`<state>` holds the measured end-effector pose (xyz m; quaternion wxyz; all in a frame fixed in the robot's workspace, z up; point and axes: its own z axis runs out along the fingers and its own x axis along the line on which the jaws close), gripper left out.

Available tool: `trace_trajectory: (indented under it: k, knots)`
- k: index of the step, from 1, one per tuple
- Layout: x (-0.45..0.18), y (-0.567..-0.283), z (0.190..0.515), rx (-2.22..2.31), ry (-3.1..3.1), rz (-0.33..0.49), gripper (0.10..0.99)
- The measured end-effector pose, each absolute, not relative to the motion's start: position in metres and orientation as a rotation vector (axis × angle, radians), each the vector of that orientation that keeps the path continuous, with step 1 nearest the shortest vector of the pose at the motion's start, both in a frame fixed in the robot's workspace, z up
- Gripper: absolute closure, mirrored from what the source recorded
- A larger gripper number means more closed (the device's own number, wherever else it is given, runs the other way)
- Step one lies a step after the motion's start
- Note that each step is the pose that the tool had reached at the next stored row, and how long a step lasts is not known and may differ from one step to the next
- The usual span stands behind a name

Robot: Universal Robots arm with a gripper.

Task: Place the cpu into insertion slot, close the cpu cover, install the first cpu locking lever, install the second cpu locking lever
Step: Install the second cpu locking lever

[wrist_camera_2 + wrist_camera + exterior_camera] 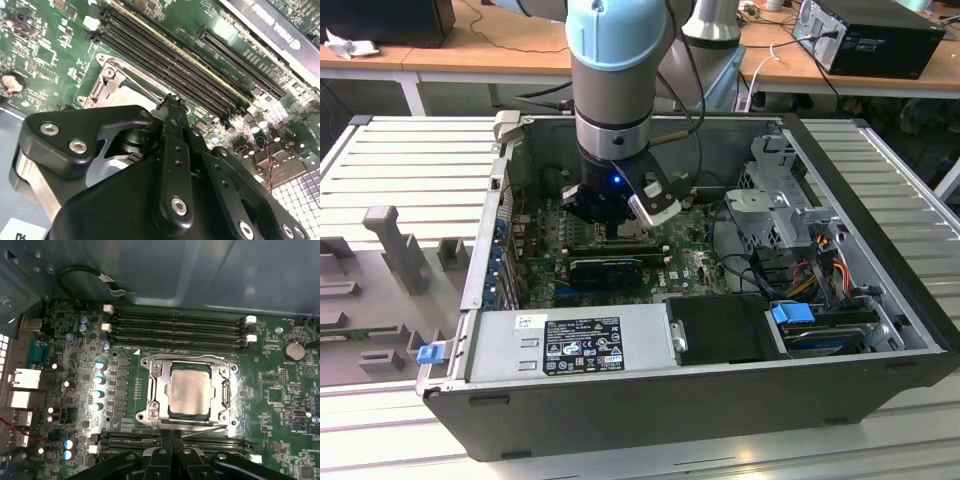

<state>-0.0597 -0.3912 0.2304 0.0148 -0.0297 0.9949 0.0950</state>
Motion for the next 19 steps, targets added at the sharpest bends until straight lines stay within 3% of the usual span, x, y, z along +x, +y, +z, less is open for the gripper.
trace_trajectory:
  k: [10, 19]
  knots:
    - [-0.064, -0.392, 0.228, -0.092, 3.095, 0.311, 0.980]
    - [-0.071, -0.403, 0.211, -0.115, 3.083, 0.406, 0.980]
